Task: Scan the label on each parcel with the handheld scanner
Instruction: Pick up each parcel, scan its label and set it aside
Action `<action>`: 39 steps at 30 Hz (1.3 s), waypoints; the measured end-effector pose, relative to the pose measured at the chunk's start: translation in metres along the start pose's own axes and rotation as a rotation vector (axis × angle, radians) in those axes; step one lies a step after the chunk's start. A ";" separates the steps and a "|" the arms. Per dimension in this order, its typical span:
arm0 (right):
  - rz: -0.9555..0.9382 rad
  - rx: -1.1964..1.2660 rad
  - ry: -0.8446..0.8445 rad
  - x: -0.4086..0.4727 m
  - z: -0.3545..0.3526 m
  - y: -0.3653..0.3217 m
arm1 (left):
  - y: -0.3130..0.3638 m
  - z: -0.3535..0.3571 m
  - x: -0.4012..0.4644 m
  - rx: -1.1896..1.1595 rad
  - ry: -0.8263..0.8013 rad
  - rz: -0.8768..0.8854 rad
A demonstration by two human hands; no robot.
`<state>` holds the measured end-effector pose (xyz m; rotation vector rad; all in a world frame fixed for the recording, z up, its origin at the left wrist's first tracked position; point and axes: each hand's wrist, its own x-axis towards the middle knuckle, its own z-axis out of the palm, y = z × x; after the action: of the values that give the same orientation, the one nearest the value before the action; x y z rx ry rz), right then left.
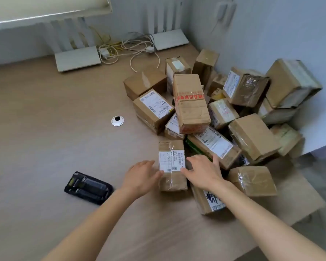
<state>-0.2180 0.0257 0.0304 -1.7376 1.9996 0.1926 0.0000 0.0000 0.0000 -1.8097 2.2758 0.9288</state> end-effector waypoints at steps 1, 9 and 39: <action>-0.028 -0.037 0.007 0.002 0.003 -0.001 | 0.000 0.004 0.003 -0.014 -0.011 -0.010; -0.042 0.007 0.027 0.008 0.009 -0.011 | 0.003 0.020 0.007 -0.157 -0.034 -0.008; -0.467 0.283 -0.077 -0.038 0.028 -0.293 | -0.216 -0.096 -0.196 -0.845 0.685 -0.343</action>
<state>0.0739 0.0178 0.0816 -1.9122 1.4347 -0.1692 0.2824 0.0946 0.0746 -3.1562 1.8166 1.5196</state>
